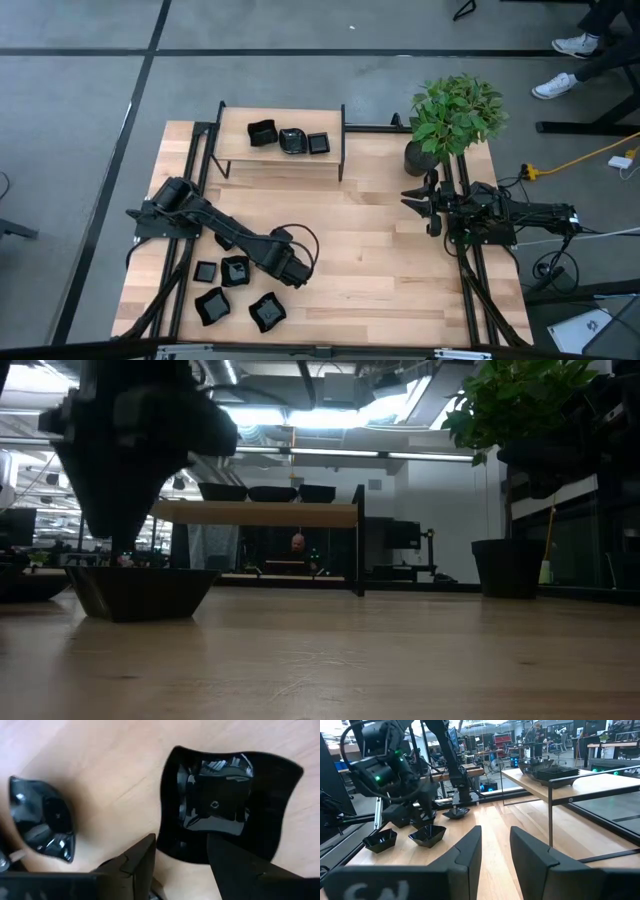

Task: Pick & Place Mini shaped plates
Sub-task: Stack the distorted square plate on top of the distorted square plates on the shelf

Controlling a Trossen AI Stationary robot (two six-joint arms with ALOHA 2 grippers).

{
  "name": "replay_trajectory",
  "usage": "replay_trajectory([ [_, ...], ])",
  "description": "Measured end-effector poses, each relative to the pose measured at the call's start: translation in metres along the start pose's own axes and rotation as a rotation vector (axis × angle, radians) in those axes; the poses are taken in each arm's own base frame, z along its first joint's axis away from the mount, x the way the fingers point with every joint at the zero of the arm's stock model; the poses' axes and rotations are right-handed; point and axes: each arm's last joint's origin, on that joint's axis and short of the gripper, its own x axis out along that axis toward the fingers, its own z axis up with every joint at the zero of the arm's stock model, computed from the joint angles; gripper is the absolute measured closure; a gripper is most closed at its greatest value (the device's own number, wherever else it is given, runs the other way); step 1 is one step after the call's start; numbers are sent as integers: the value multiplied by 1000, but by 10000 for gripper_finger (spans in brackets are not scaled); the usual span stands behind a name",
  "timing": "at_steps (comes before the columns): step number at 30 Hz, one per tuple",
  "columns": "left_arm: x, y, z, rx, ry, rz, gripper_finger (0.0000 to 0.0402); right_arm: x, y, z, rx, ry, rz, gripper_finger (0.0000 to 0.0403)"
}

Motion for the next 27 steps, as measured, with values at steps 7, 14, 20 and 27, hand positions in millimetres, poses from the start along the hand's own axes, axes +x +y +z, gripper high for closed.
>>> replay_trajectory([
  [7,9,4,5,43,-13,10,219,0,0,0,2,0,0,300],
  [14,31,6,10,37,26,-13,219,0,0,0,3,0,0,300],
  [20,37,11,14,39,31,-44,219,0,0,0,2,0,0,300],
  [27,42,14,13,53,54,-123,219,0,0,0,0,0,0,300],
])
